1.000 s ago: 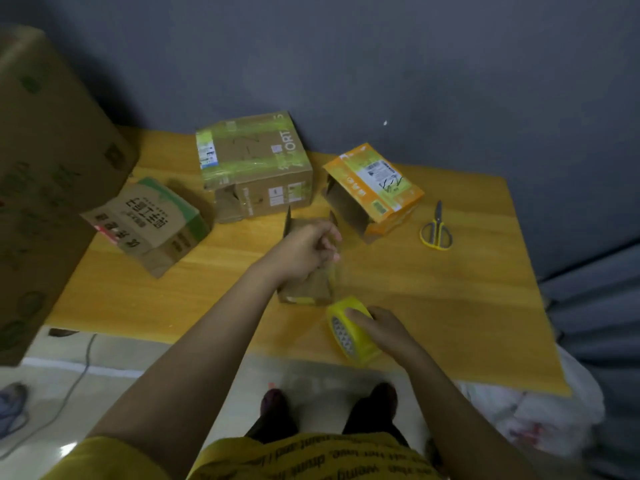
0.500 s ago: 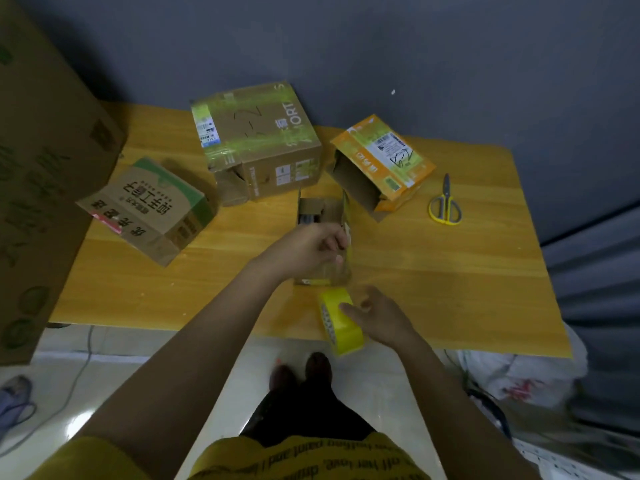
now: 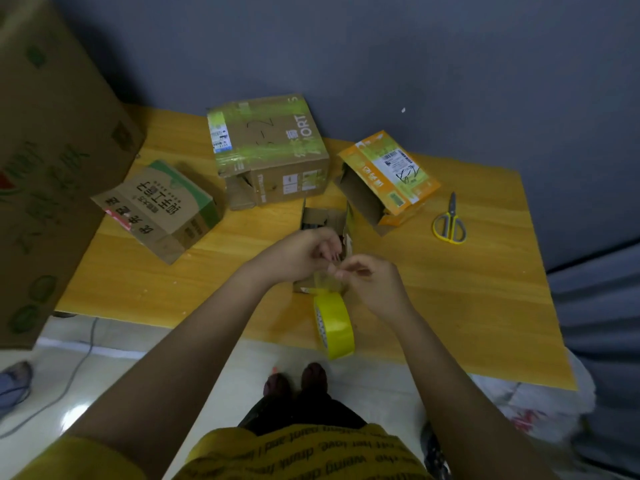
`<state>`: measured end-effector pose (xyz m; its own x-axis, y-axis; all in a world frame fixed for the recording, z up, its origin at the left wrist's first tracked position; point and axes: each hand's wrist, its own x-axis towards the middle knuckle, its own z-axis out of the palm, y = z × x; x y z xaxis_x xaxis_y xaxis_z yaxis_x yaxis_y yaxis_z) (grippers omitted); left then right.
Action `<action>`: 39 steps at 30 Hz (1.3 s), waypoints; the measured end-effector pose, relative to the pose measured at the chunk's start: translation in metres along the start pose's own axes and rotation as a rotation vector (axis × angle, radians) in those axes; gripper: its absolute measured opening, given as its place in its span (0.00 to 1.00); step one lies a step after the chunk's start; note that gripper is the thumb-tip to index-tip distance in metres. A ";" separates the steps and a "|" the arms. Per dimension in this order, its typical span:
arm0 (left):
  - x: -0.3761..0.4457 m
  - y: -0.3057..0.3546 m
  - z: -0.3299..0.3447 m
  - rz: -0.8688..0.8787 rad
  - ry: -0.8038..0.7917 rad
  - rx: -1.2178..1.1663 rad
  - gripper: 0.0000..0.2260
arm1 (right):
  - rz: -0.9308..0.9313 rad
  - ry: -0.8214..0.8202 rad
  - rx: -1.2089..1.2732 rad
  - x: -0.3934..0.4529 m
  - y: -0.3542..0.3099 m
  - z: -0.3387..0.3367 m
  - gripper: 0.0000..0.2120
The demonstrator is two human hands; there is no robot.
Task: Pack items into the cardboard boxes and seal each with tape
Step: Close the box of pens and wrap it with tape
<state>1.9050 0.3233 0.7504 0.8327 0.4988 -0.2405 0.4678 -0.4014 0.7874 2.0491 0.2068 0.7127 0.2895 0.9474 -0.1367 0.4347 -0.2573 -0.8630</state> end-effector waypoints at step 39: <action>-0.004 -0.124 -0.029 -0.462 -0.034 0.605 0.11 | 0.092 0.003 0.174 0.024 -0.034 0.079 0.07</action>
<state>1.8353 0.3929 0.6704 0.5170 0.6985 -0.4948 0.8437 -0.5134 0.1569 1.9737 0.2530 0.7002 0.3239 0.9207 -0.2177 0.2522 -0.3059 -0.9181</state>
